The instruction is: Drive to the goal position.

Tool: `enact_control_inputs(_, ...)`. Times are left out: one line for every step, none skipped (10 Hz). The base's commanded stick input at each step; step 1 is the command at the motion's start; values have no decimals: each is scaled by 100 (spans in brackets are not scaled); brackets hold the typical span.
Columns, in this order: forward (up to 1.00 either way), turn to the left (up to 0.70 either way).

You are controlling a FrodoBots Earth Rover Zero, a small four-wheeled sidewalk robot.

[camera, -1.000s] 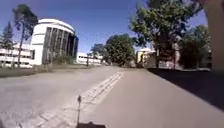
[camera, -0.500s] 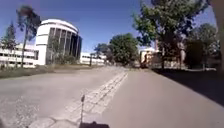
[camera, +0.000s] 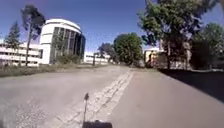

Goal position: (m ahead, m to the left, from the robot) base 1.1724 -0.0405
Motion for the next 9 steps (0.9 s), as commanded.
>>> enact_control_inputs(60,1)
enact_control_inputs(60,0)
enact_control_inputs(60,0)
enact_control_inputs(60,0)
enact_control_inputs(60,0)
enact_control_inputs(60,0)
enact_control_inputs(60,0)
enact_control_inputs(60,0)
enact_control_inputs(60,0)
